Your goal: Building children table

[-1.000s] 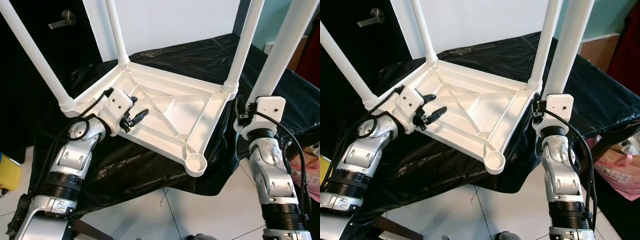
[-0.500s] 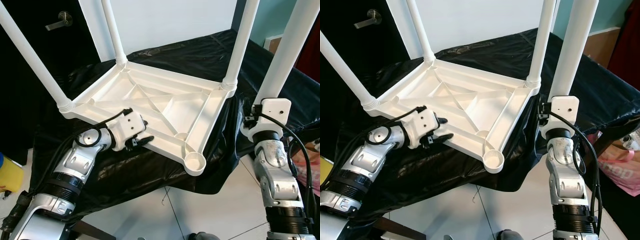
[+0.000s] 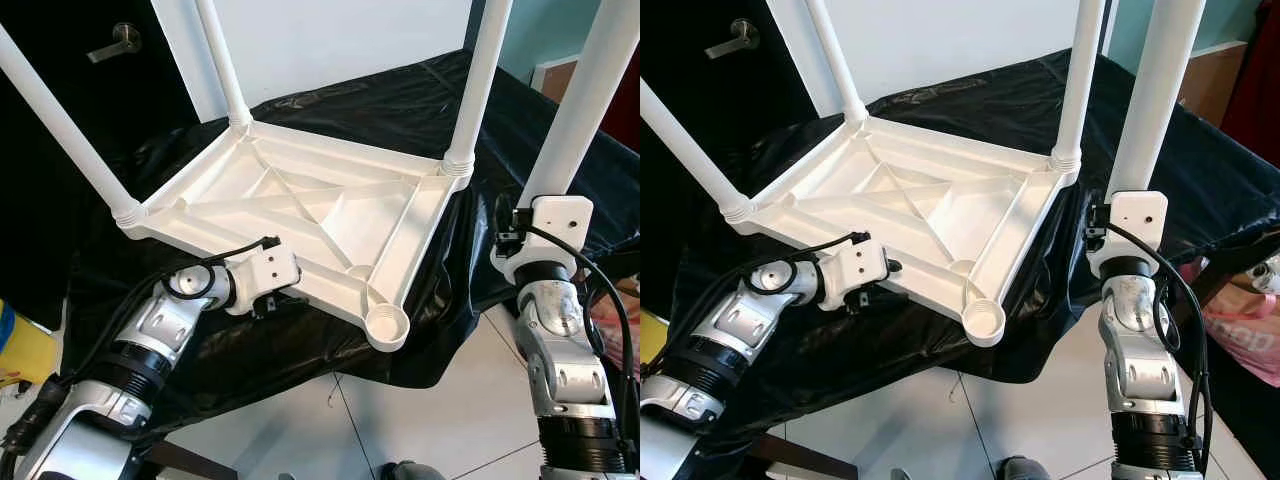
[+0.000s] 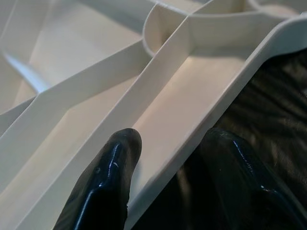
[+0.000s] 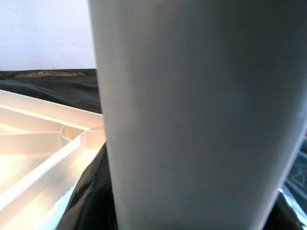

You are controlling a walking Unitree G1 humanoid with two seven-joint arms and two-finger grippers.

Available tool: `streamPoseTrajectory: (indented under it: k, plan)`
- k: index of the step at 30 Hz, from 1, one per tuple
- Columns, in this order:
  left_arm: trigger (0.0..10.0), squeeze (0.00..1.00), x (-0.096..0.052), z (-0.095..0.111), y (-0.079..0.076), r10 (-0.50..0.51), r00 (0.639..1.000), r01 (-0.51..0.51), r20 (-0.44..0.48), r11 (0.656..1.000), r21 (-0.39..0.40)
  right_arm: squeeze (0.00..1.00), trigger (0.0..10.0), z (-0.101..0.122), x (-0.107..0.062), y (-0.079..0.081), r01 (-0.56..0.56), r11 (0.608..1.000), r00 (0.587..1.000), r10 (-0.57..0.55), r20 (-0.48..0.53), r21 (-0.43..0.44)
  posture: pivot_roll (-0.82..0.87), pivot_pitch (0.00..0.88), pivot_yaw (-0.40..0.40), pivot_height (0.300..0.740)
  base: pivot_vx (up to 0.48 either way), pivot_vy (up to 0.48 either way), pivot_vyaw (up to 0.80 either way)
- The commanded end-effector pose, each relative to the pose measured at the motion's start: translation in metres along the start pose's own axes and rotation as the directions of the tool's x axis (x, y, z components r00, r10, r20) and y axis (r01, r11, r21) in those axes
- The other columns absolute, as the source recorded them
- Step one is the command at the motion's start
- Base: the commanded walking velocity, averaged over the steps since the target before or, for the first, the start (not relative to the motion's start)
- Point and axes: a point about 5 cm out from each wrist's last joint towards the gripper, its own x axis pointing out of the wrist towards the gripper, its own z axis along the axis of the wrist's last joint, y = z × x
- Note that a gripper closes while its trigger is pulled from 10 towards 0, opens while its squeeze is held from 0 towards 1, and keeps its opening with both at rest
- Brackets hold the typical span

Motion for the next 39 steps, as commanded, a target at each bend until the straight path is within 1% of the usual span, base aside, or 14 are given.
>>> streamPoseTrajectory:
  k: [1, 5, 9, 11, 13, 16, 20, 25, 26, 27, 28, 31, 34, 39]
  plan:
    - [10.0, 0.00, 0.006, -0.003, -0.006, -0.037, 0.999, 0.037, -0.027, 0.999, 0.002, 0.00, 10.0, 0.003, -0.002, -0.002, 0.015, 1.000, 1.000, -0.015, 0.006, -0.007, -0.26, 0.107, 0.098, 0.740, 0.000, 0.000, 0.00]
    - [10.0, 0.00, 0.009, -0.003, -0.007, -0.049, 0.998, 0.049, -0.037, 0.999, 0.004, 0.00, 10.0, 0.003, -0.001, -0.002, 0.015, 1.000, 1.000, -0.015, 0.007, -0.010, -0.26, 0.106, 0.097, 0.740, 0.000, 0.000, 0.00]
    - [10.0, 0.00, 0.013, -0.005, -0.007, -0.058, 0.996, 0.057, -0.073, 0.998, -0.020, 0.00, 10.0, 0.004, -0.001, -0.002, 0.014, 1.000, 1.000, -0.014, 0.007, -0.012, -0.25, 0.111, 0.096, 0.740, 0.000, 0.000, 0.00]
    - [10.0, 0.00, 0.018, -0.008, -0.004, -0.058, 0.990, 0.050, -0.126, 0.997, -0.065, 0.00, 10.0, 0.005, -0.001, -0.002, 0.013, 1.000, 1.000, -0.012, 0.008, -0.014, -0.25, 0.114, 0.099, 0.740, 0.000, 0.000, 0.00]
    - [10.0, 0.00, 0.018, -0.008, -0.004, -0.058, 0.990, 0.050, -0.126, 0.997, -0.065, 0.00, 10.0, 0.005, -0.001, -0.002, 0.013, 1.000, 1.000, -0.012, 0.008, -0.014, -0.25, 0.114, 0.099, 0.740, 0.000, 0.000, 0.00]
    - [10.0, 0.00, 0.023, -0.016, 0.009, -0.029, 0.973, -0.002, -0.228, 0.991, -0.134, 0.00, 10.0, 0.007, -0.001, 0.000, 0.010, 1.000, 1.000, -0.010, 0.012, -0.010, -0.25, 0.121, 0.113, 0.740, 0.000, 0.000, 0.00]
    - [10.0, 0.00, 0.023, -0.019, 0.013, -0.029, 0.965, -0.009, -0.260, 0.990, -0.143, 0.00, 10.0, 0.006, -0.004, 0.001, 0.014, 1.000, 1.000, -0.014, 0.009, -0.008, -0.26, 0.125, 0.128, 0.740, 0.000, 0.000, 0.00]
    - [10.0, 0.00, 0.024, -0.021, 0.013, -0.059, 0.958, 0.018, -0.281, 0.989, -0.145, 0.00, 10.0, 0.005, -0.008, -0.001, 0.027, 1.000, 1.000, -0.027, 0.001, -0.012, -0.27, 0.129, 0.144, 0.740, 0.000, 0.000, 0.00]
    - [5.0, 0.00, 0.024, -0.021, 0.013, -0.066, 0.959, 0.024, -0.276, 0.988, -0.153, 0.00, 10.0, 0.004, -0.009, -0.002, 0.034, 0.999, 0.999, -0.034, -0.002, -0.014, -0.28, 0.129, 0.148, 0.740, 0.000, 0.000, 0.00]
    - [5.0, 0.00, 0.025, -0.020, 0.013, -0.072, 0.959, 0.028, -0.273, 0.987, -0.161, 0.00, 10.0, 0.004, -0.010, -0.003, 0.038, 0.999, 0.999, -0.038, -0.003, -0.016, -0.28, 0.129, 0.149, 0.740, 0.000, 0.000, 0.00]
    - [0.0, 0.00, 0.026, -0.018, 0.014, -0.077, 0.963, 0.033, -0.259, 0.985, -0.168, 0.00, 10.0, 0.004, -0.011, -0.004, 0.042, 0.999, 0.999, -0.042, -0.004, -0.018, -0.28, 0.130, 0.152, 0.740, 0.000, 0.000, 0.00]
    - [0.0, 0.00, 0.027, -0.015, 0.014, -0.087, 0.967, 0.044, -0.241, 0.983, -0.176, 0.00, 10.0, 0.004, -0.012, -0.004, 0.045, 0.999, 0.999, -0.045, -0.005, -0.019, -0.28, 0.129, 0.155, 0.740, 0.000, 0.000, 0.00]
    - [0.0, 0.00, 0.031, -0.008, 0.011, -0.109, 0.974, 0.072, -0.199, 0.980, -0.185, 0.00, 10.0, 0.004, -0.013, -0.005, 0.051, 0.998, 0.999, -0.052, -0.006, -0.021, -0.29, 0.126, 0.159, 0.740, 0.000, 0.000, 0.00]
    - [0.0, 0.00, 0.035, -0.001, 0.010, -0.097, 0.982, 0.065, -0.163, 0.980, -0.190, 0.00, 10.0, 0.004, -0.013, -0.006, 0.054, 0.998, 0.999, -0.054, -0.006, -0.022, -0.29, 0.123, 0.158, 0.740, 0.000, 0.000, 0.00]
